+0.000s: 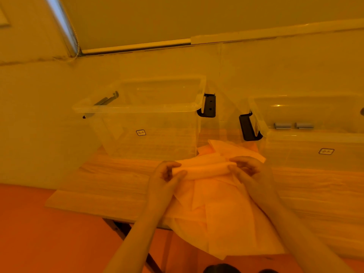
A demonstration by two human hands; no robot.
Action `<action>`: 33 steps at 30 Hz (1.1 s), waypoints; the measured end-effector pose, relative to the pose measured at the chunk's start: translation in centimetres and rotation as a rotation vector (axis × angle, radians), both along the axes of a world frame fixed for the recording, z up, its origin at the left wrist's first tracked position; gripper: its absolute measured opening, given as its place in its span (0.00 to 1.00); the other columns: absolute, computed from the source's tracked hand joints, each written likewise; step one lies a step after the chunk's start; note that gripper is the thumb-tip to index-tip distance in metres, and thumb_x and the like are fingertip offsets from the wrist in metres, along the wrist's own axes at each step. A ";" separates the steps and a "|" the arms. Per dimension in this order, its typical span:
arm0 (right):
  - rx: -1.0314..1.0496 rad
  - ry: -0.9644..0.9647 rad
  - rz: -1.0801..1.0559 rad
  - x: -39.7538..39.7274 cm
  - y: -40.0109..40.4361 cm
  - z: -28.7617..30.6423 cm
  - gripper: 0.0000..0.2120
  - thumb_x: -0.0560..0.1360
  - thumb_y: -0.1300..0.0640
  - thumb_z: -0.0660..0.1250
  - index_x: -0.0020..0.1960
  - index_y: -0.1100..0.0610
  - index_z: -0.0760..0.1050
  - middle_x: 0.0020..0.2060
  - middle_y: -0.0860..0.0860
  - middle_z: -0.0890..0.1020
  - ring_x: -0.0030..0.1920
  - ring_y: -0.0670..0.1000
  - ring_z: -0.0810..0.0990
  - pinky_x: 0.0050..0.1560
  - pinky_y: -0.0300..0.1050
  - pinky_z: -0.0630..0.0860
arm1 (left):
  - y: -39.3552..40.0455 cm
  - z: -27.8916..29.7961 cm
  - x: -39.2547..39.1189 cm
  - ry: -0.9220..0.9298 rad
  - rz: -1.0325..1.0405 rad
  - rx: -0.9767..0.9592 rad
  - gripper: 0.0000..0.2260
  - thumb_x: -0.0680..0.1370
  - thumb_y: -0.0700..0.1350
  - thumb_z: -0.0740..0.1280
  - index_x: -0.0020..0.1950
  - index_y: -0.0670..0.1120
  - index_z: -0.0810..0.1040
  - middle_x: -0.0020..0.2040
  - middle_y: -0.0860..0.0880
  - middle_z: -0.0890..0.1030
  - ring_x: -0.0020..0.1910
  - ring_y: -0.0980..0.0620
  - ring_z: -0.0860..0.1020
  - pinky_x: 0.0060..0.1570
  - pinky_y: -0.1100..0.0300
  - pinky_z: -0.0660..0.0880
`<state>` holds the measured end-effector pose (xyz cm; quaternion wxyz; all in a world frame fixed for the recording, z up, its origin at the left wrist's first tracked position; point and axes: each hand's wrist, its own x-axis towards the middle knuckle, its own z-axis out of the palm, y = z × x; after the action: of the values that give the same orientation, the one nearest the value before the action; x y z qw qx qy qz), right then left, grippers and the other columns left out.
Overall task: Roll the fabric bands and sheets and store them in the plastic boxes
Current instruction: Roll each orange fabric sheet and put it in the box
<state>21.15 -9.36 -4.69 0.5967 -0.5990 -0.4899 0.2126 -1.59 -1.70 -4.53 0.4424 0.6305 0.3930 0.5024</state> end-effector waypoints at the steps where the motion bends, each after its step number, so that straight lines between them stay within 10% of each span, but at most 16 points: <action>1: -0.003 -0.009 -0.002 -0.1 0.0 0.0 0.08 0.73 0.57 0.71 0.50 0.47 0.79 0.47 0.43 0.81 0.46 0.37 0.79 0.44 0.30 0.76 | -0.1 0.2 -0.1 -0.040 -0.004 -0.037 0.09 0.73 0.37 0.72 0.50 0.47 0.80 0.48 0.48 0.82 0.48 0.50 0.81 0.44 0.56 0.79; 18: -0.031 0.006 -0.020 0.5 0.3 -0.1 0.08 0.70 0.56 0.73 0.49 0.54 0.82 0.48 0.44 0.81 0.49 0.41 0.79 0.48 0.36 0.76 | -0.5 0.8 0.1 -0.137 -0.034 -0.087 0.13 0.72 0.30 0.70 0.51 0.45 0.79 0.49 0.48 0.82 0.46 0.58 0.82 0.44 0.64 0.79; 25: 0.013 0.083 0.000 0.0 0.0 0.2 0.10 0.72 0.58 0.72 0.53 0.52 0.80 0.37 0.51 0.82 0.34 0.44 0.79 0.37 0.34 0.76 | -0.1 0.4 0.0 -0.041 0.060 -0.037 0.08 0.73 0.38 0.71 0.46 0.51 0.81 0.44 0.51 0.82 0.42 0.59 0.80 0.38 0.66 0.76; 33: -0.044 0.075 -0.001 0.0 0.1 0.1 0.14 0.68 0.61 0.75 0.50 0.48 0.79 0.46 0.43 0.82 0.44 0.37 0.80 0.42 0.31 0.77 | -0.2 0.5 0.2 -0.095 0.022 -0.081 0.05 0.74 0.39 0.70 0.47 0.48 0.79 0.47 0.45 0.83 0.47 0.51 0.81 0.41 0.62 0.77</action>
<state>21.15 -9.27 -4.57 0.6013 -0.6038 -0.4622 0.2455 -1.43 -1.89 -4.08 0.4801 0.5830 0.3984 0.5205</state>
